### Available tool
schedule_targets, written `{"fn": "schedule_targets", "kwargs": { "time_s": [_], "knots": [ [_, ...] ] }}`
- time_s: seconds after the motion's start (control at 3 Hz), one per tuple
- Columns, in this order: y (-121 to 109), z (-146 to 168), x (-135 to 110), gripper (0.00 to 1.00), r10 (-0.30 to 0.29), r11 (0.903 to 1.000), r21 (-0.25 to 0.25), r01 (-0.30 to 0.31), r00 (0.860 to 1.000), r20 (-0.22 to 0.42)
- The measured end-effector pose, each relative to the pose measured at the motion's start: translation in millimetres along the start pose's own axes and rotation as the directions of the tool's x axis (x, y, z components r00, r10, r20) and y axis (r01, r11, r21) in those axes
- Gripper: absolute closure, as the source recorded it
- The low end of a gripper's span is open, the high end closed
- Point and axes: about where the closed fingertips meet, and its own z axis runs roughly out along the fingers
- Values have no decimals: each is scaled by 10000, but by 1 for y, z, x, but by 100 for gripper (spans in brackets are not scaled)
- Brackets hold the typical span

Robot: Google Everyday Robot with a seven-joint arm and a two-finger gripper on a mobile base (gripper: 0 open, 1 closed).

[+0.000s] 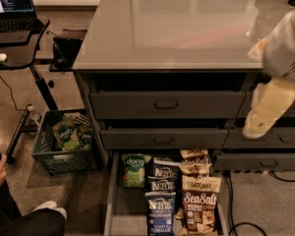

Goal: Pick green rice chip bag from bottom drawer and place on counter

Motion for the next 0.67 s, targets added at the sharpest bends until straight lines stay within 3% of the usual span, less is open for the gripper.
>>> {"fn": "schedule_targets", "kwargs": {
  "time_s": [0.67],
  "knots": [
    [15,150,7,0,860,9954,-477,-831,9943,631]
  ]
}}
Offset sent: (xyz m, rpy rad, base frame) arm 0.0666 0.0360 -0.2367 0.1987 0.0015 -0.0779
